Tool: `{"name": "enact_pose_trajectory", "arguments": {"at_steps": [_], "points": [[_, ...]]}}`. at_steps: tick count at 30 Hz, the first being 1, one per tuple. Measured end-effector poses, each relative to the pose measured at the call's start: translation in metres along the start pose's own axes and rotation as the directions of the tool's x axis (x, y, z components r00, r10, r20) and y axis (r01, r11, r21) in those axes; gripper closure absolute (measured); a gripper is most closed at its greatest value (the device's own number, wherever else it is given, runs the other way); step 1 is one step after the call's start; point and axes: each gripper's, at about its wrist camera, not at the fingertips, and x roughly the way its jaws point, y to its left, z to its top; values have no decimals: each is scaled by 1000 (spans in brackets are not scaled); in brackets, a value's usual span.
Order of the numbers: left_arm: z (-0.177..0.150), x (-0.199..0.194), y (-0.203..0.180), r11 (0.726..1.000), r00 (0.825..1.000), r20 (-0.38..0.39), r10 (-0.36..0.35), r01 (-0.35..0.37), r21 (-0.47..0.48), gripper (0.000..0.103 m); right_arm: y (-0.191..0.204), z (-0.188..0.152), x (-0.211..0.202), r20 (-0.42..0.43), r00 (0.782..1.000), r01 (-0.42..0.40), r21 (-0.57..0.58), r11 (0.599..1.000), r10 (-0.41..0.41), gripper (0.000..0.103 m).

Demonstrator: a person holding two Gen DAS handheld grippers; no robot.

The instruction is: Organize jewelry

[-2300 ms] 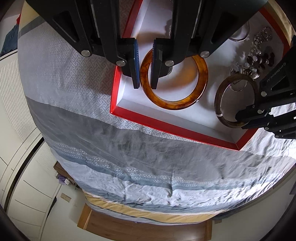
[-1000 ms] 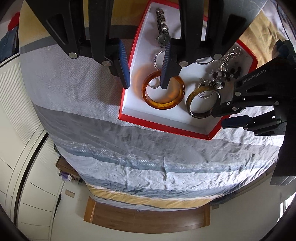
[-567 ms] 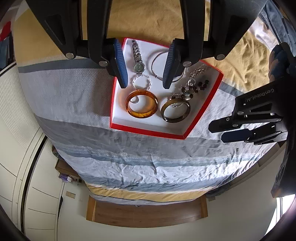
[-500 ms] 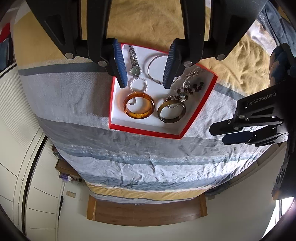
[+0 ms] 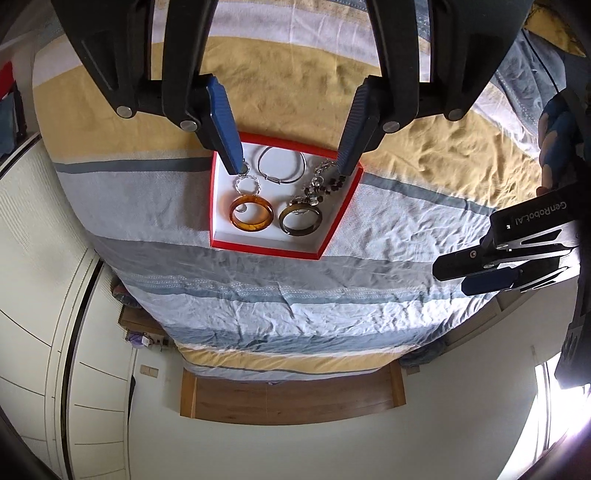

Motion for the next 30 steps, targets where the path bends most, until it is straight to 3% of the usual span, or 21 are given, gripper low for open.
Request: {"name": "enact_pose_trajectory", "arguments": {"at_steps": [12,17,25,30], "points": [[-50,-101,29,998,989,138,61,-63,11,47,40,-18,-77,79,997,14,-16,1000,-12,40],[-75,-138,57,998,993,107,57,-54,-28,47,57,-29,-105,104,995,9,-11,1000,-7,39],[-117,-192,103,975,981,83,176,-162,-150,46,88,-51,-141,138,990,8,2,1000,-8,30],[-140,-220,118,955,967,108,232,-205,-216,46,110,-65,-151,147,989,-15,-12,1000,16,27]]}}
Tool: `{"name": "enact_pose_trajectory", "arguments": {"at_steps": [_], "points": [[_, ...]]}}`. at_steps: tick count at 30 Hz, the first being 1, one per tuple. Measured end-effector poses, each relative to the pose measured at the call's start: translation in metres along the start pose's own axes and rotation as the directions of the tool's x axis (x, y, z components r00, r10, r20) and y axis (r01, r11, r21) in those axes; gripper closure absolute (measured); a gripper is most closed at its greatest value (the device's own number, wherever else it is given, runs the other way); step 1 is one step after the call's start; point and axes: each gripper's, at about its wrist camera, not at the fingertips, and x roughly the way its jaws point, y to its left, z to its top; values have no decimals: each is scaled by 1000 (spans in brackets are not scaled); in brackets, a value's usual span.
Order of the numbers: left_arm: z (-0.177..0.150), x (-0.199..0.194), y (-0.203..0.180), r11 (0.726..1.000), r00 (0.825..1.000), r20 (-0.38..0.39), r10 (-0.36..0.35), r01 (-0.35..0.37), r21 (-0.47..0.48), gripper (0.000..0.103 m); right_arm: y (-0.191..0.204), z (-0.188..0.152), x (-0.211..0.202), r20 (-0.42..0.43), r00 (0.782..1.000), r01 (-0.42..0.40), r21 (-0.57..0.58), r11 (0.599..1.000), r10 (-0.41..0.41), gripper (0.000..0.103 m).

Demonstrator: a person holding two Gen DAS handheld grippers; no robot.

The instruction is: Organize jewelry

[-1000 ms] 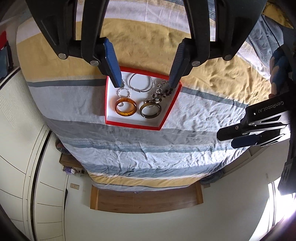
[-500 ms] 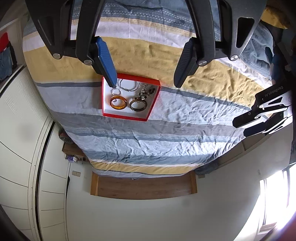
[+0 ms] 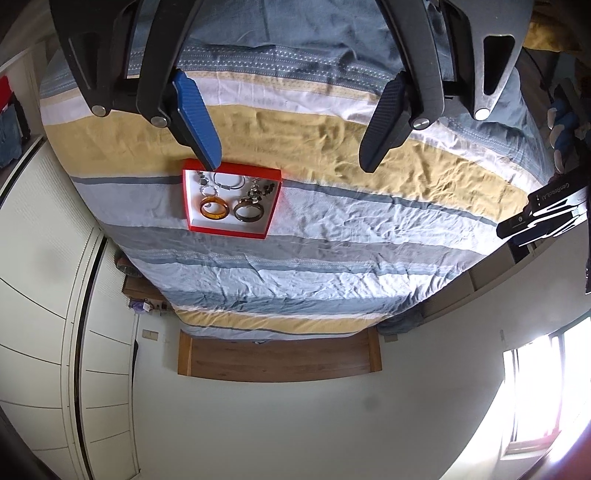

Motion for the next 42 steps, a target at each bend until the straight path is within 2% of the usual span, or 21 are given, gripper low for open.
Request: {"name": "enact_pose_trajectory", "arguments": {"at_steps": [7,18,27,42], "points": [[-23,-22,21,999,1000,8,17,-16,-47,46,22,-16,-15,-3,999,-40,-14,999,39,24],[-41,-32,36,996,999,-3,35,-35,-79,46,33,-29,-24,0,998,-57,-21,998,57,23],[-48,-23,31,998,999,-27,-26,25,-58,46,32,-36,-14,-32,997,-71,-10,997,71,23],[-65,15,24,997,990,-126,-64,59,-49,46,23,-47,19,-117,989,-85,30,996,88,23]]}}
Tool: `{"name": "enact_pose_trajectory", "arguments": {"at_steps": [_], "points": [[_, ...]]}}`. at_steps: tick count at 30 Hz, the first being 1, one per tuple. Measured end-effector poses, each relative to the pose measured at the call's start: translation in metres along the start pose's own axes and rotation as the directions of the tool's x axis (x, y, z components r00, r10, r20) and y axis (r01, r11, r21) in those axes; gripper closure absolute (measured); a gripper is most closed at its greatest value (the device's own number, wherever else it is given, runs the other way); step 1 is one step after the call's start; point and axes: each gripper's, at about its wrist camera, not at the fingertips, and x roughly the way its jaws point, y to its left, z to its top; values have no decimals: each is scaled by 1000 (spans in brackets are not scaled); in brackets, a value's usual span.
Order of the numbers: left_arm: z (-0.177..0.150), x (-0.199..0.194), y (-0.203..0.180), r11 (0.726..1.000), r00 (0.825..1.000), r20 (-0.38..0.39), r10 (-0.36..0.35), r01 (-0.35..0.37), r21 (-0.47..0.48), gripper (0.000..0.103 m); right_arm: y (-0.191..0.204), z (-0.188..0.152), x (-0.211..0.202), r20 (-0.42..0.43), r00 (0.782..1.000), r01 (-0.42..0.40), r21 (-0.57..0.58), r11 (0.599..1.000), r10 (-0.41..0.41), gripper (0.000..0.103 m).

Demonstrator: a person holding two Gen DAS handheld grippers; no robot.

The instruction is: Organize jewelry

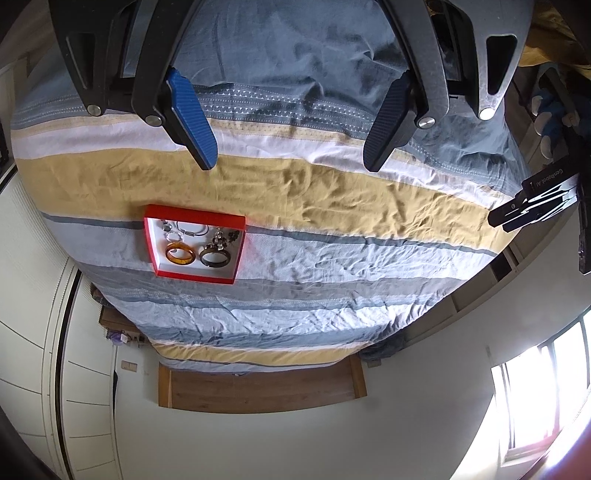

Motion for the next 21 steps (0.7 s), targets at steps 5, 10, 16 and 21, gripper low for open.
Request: {"name": "enact_pose_trajectory", "arguments": {"at_steps": [5,10,16,21], "points": [[-6,20,1,1000,999,-53,-7,7,-13,46,-4,-1,16,-34,999,0,7,1000,0,23],[-12,42,3,1000,994,-114,-6,3,-21,46,-11,-4,35,-78,997,9,30,1000,-7,23],[-15,62,3,1000,987,-162,-1,-1,-15,46,-22,-8,58,-128,992,30,60,998,-22,23],[-15,80,-3,1000,979,-202,14,-14,-1,46,-28,-11,75,-160,986,54,73,996,-42,23]]}}
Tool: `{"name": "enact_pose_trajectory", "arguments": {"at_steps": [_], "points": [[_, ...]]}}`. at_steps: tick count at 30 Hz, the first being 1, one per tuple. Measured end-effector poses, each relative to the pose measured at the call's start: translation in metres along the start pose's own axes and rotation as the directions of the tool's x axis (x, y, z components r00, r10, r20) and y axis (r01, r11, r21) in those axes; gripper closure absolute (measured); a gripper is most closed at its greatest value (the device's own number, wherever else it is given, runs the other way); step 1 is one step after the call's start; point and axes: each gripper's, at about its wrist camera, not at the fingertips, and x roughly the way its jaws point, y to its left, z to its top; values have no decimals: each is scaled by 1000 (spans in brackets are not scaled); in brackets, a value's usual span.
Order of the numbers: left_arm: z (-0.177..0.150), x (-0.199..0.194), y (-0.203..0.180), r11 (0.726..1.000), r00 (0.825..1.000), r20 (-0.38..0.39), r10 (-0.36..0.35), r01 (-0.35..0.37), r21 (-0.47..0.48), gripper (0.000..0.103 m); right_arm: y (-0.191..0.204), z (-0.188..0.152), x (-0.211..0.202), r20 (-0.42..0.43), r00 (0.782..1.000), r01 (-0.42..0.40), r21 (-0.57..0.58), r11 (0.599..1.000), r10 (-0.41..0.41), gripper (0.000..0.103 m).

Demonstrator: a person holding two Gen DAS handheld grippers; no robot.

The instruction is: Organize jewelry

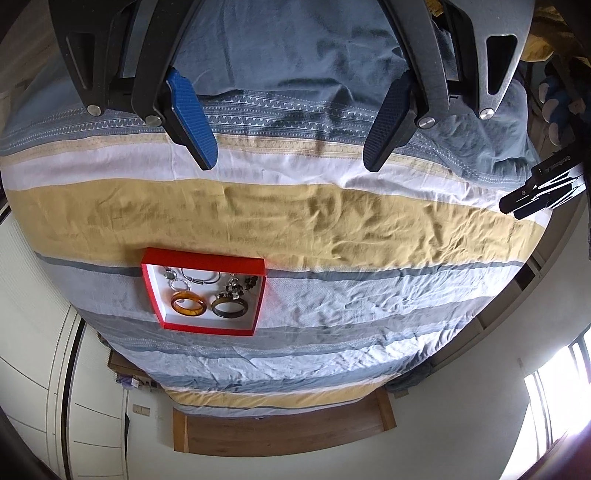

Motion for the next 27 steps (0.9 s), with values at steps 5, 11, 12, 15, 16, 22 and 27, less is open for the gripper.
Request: {"name": "enact_pose_trajectory", "arguments": {"at_steps": [5,11,12,15,16,22,27], "points": [[7,15,-9,1000,1000,-24,19,-19,5,46,-1,1,14,-6,999,32,14,999,-32,22],[18,30,-25,1000,999,-43,11,-10,22,46,-3,9,24,1,996,87,5,996,-87,19],[20,32,-28,1000,999,-45,9,-8,24,46,-4,10,26,0,995,96,1,995,-96,19],[25,37,-37,999,999,-47,4,-2,35,46,-8,16,31,-7,994,113,-15,993,-114,18],[28,39,-40,999,999,-48,3,-1,38,46,-9,17,33,-10,993,120,-21,993,-120,18],[37,50,-56,998,998,-61,19,-16,59,46,-14,29,43,-10,988,153,-43,987,-154,17],[35,60,-63,997,995,-86,42,-36,70,46,-19,33,51,-2,987,162,-49,986,-162,16]]}}
